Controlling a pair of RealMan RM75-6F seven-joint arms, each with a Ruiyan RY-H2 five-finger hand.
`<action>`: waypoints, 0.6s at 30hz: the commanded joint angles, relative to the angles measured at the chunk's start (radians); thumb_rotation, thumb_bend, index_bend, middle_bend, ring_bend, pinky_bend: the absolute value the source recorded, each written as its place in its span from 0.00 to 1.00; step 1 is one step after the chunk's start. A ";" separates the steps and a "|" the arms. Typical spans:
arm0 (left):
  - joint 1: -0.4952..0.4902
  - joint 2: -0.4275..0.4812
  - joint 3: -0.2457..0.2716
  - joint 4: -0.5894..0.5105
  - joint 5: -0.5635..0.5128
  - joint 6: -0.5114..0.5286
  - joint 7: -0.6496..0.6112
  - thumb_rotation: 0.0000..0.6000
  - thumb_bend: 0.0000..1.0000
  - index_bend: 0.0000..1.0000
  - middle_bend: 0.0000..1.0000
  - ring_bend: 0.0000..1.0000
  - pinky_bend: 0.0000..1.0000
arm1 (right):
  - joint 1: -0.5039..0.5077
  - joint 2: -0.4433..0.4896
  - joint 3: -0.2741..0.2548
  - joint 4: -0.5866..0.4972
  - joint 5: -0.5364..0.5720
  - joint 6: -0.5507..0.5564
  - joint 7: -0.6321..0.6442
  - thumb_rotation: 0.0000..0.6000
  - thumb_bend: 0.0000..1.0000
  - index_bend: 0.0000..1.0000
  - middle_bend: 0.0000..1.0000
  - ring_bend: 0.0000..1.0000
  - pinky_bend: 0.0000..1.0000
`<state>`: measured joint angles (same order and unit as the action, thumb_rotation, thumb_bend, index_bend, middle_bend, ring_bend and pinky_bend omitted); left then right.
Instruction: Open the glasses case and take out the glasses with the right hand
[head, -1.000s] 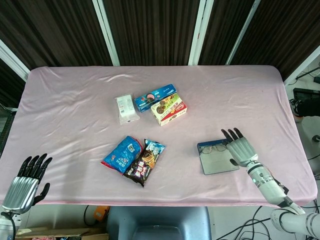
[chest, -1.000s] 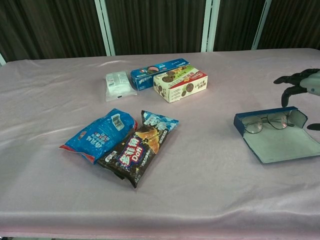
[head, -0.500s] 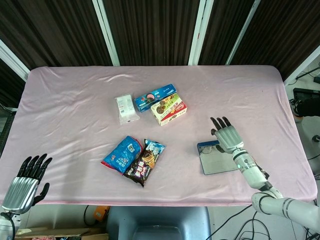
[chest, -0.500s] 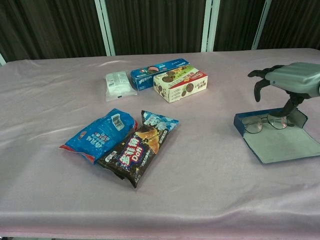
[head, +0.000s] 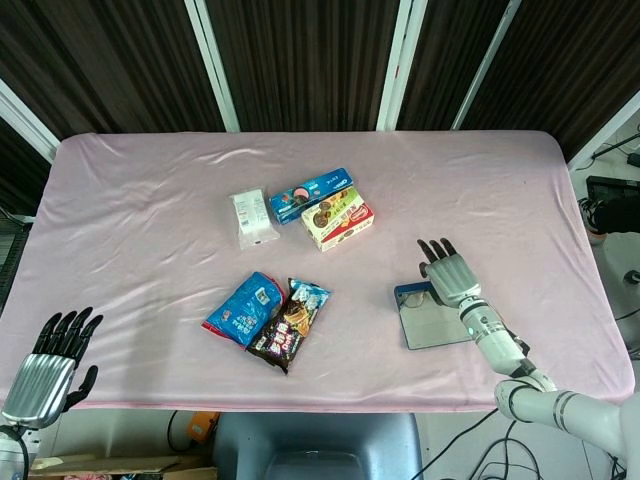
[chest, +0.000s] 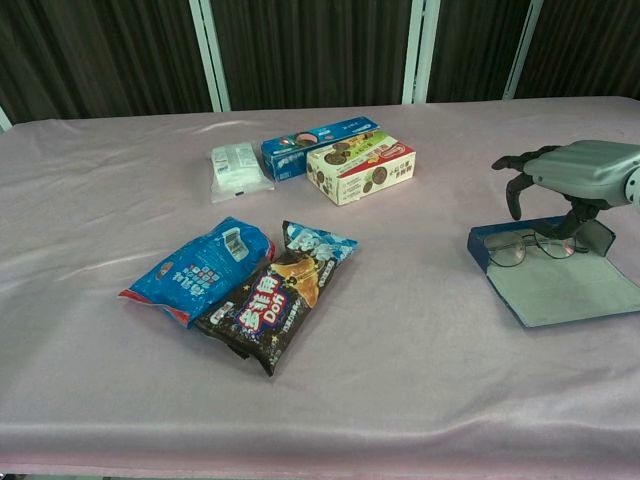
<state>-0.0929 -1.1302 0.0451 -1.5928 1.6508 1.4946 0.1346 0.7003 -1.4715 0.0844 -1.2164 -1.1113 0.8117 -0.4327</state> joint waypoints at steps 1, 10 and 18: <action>0.000 0.000 0.000 0.000 0.000 -0.001 0.000 1.00 0.43 0.00 0.00 0.00 0.00 | -0.002 0.004 0.000 -0.002 -0.004 0.001 0.010 1.00 0.52 0.53 0.00 0.00 0.00; 0.000 0.000 0.001 0.001 0.004 0.000 0.000 1.00 0.43 0.00 0.00 0.00 0.00 | -0.007 0.012 -0.007 -0.007 -0.014 0.002 0.019 1.00 0.52 0.53 0.00 0.00 0.00; 0.000 0.000 0.001 0.001 0.004 0.000 -0.001 1.00 0.43 0.00 0.00 0.00 0.00 | -0.002 0.001 -0.006 0.001 -0.012 -0.004 0.017 1.00 0.52 0.55 0.00 0.00 0.00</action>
<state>-0.0933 -1.1300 0.0459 -1.5913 1.6543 1.4950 0.1333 0.6983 -1.4700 0.0782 -1.2155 -1.1235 0.8079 -0.4154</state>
